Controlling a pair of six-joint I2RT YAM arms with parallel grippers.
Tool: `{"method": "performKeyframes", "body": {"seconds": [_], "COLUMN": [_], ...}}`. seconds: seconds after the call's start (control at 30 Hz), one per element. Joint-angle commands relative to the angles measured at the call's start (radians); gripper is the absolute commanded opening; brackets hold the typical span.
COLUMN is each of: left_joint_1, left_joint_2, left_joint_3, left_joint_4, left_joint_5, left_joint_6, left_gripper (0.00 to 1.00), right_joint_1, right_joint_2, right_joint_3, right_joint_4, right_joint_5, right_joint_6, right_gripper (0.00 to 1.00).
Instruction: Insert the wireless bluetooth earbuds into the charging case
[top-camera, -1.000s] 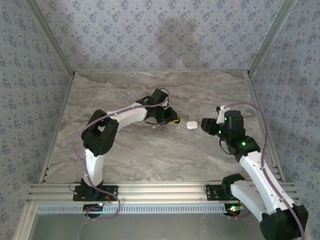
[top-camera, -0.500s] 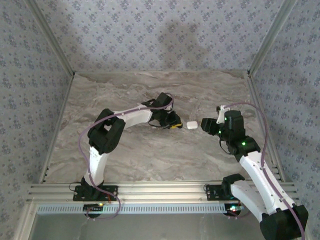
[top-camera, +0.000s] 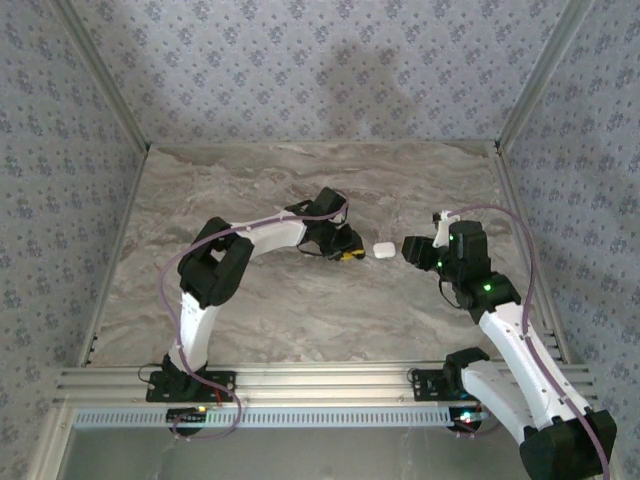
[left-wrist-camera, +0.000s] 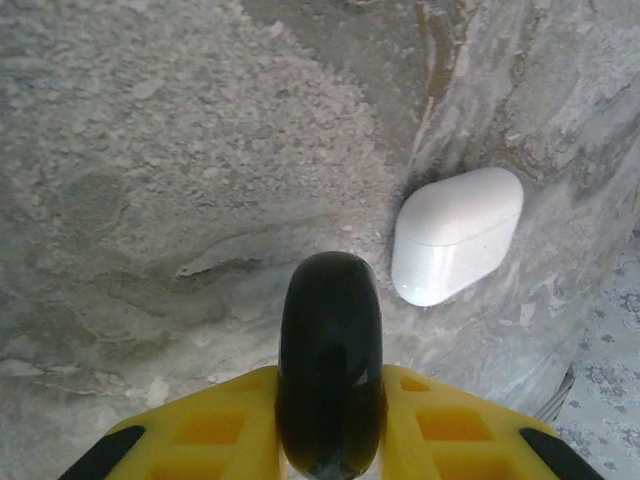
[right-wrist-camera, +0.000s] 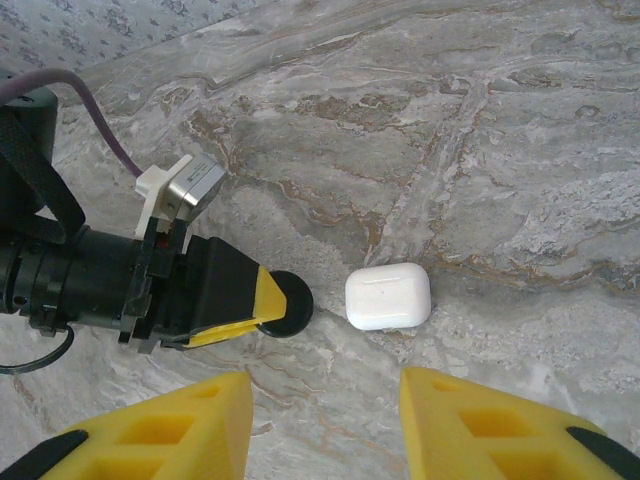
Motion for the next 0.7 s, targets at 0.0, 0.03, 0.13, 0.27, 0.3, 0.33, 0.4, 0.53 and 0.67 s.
{"method": "performKeyframes", "body": {"seconds": [0.0, 0.03, 0.13, 0.27, 0.3, 0.33, 0.4, 0.53, 0.67], "left_joint_1": [-0.008, -0.008, -0.008, -0.008, -0.008, -0.008, -0.008, -0.008, -0.006], "left_joint_2": [0.020, 0.021, 0.024, 0.022, 0.021, 0.020, 0.018, 0.010, -0.014], "left_joint_3": [0.023, 0.023, 0.025, 0.029, 0.031, 0.031, 0.035, 0.051, 0.051], "left_joint_4": [-0.022, -0.023, -0.030, -0.055, -0.061, -0.066, -0.080, -0.132, -0.188], "left_joint_5": [0.012, 0.013, 0.010, 0.000, -0.003, -0.006, -0.008, -0.024, -0.040], "left_joint_6": [-0.018, -0.020, -0.021, -0.016, -0.014, -0.014, -0.009, 0.023, 0.062], "left_gripper": [0.26, 0.26, 0.27, 0.34, 0.35, 0.37, 0.39, 0.45, 0.49], "right_joint_1": [-0.007, -0.007, -0.008, -0.007, -0.007, -0.008, -0.008, -0.007, -0.007], "right_joint_2": [-0.015, -0.016, -0.019, -0.032, -0.034, -0.038, -0.043, -0.051, -0.060], "right_joint_3": [0.015, 0.019, 0.025, 0.026, 0.026, 0.026, 0.026, 0.032, 0.041], "right_joint_4": [-0.002, -0.004, -0.013, -0.020, -0.020, -0.021, -0.024, -0.035, -0.045], "right_joint_5": [-0.007, -0.006, -0.004, -0.003, -0.002, 0.000, 0.000, 0.004, 0.003], "right_joint_6": [-0.016, -0.016, -0.017, -0.015, -0.015, -0.015, -0.015, -0.011, -0.001], "right_gripper": [0.44, 0.44, 0.44, 0.44, 0.44, 0.44, 0.44, 0.44, 0.44]}}
